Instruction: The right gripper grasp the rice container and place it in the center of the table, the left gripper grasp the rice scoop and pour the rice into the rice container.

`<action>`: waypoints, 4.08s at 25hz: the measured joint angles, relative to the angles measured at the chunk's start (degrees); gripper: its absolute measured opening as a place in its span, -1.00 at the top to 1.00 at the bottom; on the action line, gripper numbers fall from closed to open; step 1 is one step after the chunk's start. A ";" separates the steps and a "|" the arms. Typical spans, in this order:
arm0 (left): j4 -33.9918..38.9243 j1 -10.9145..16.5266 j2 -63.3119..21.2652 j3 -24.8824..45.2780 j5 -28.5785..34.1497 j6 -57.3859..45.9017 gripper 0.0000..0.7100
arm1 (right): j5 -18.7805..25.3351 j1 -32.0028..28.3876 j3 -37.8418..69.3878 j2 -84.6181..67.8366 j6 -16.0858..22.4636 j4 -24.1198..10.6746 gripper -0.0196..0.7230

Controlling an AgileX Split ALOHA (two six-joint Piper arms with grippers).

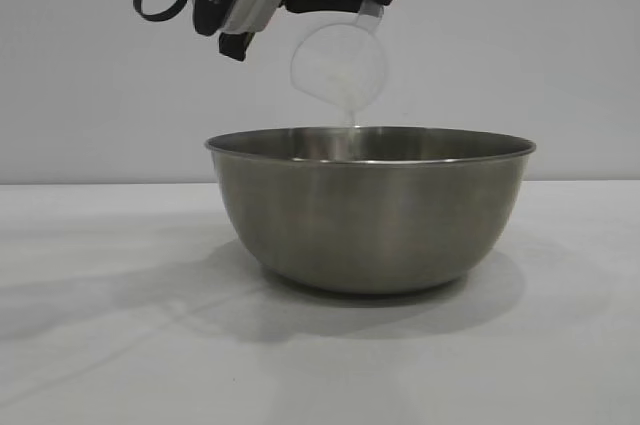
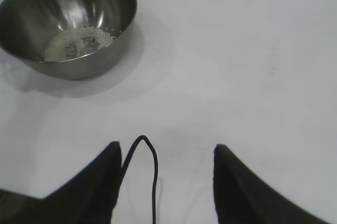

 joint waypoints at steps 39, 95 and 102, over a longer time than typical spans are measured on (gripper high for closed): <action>-32.53 22.75 2.36 17.77 -10.13 -94.64 1.00 | 0.00 0.00 0.00 0.00 0.00 0.00 -0.07; -54.53 36.23 -21.49 29.73 19.08 -91.82 0.37 | 0.00 0.00 0.00 0.00 0.00 0.00 -0.07; -54.72 36.23 -44.61 30.23 43.10 -92.03 0.37 | 0.00 0.00 0.00 0.00 0.00 0.00 -0.07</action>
